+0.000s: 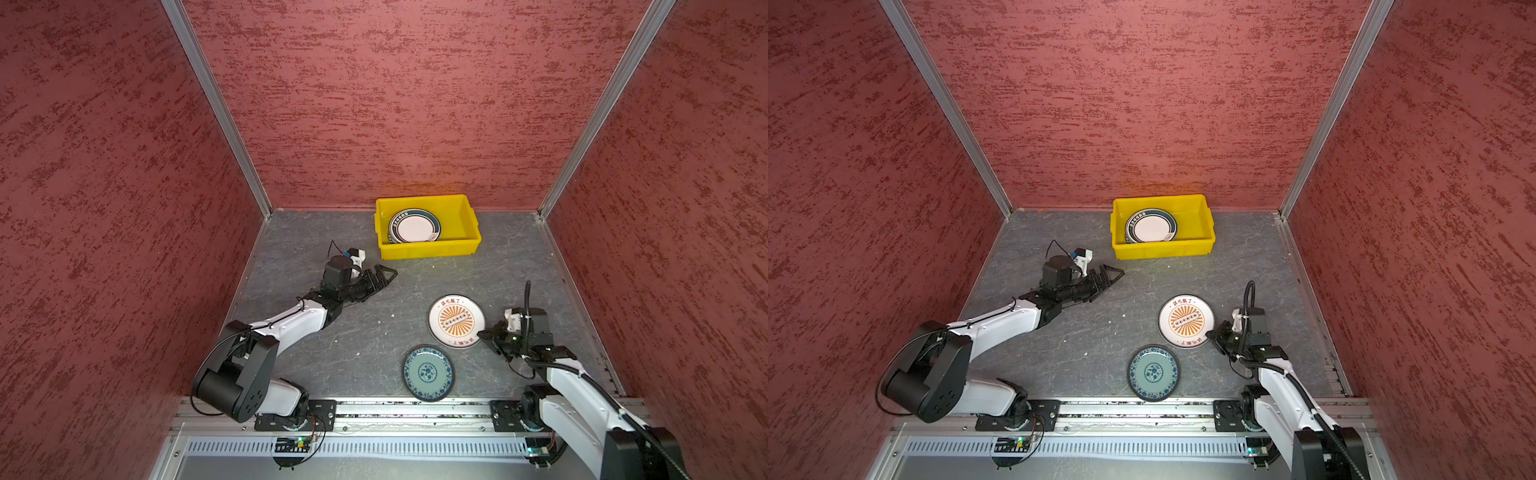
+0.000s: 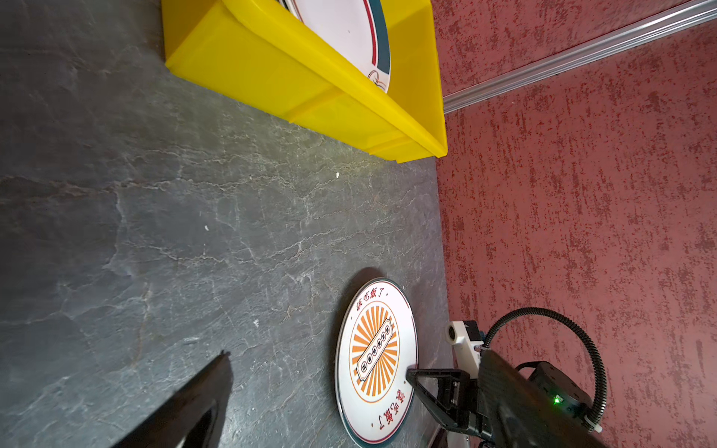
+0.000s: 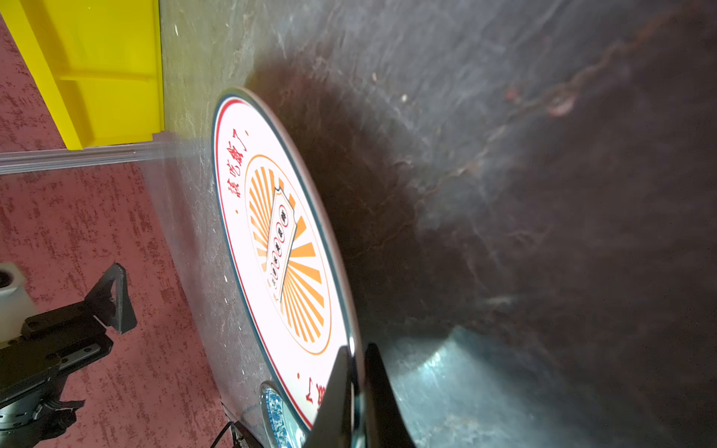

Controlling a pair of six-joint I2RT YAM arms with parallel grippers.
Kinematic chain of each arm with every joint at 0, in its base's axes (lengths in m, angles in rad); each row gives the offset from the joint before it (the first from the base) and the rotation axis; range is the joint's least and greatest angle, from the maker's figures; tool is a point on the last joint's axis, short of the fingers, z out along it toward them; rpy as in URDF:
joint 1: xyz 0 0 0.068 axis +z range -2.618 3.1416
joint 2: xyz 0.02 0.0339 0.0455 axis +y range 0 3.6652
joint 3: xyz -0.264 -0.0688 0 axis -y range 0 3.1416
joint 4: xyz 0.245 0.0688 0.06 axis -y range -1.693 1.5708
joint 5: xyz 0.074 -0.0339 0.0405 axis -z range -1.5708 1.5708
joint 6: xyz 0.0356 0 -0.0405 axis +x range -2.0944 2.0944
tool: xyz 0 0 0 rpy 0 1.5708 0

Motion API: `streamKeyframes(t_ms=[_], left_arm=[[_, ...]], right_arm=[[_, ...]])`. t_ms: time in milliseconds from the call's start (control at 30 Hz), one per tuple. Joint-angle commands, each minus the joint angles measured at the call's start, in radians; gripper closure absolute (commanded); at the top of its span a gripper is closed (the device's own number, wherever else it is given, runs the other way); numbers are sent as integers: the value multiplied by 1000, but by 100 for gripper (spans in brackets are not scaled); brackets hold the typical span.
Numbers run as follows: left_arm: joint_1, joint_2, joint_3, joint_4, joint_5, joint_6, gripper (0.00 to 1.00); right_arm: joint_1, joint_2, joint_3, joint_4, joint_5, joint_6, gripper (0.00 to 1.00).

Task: Place the plates into the plastic bin on the countertop
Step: Pick up the plate from the bottom-right of the table.

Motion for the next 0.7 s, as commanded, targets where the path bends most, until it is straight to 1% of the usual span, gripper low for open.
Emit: streamKeyframes(t_ms=[0, 133, 300, 433, 667], left_arm=[[-10, 24, 27, 16, -9, 1, 1], [-19, 40, 39, 8, -7, 3, 1], [-30, 53, 57, 1, 0, 4, 1], [-32, 66, 63, 20, 16, -14, 1], [-29, 130, 84, 107, 79, -66, 1]], right_arm=[[3, 12, -39, 42, 54, 30, 100], [3, 5, -24, 65, 64, 42, 100], [3, -22, 13, 124, 27, 83, 100], [2, -19, 93, 136, -18, 93, 100], [3, 8, 205, 232, -79, 153, 100]])
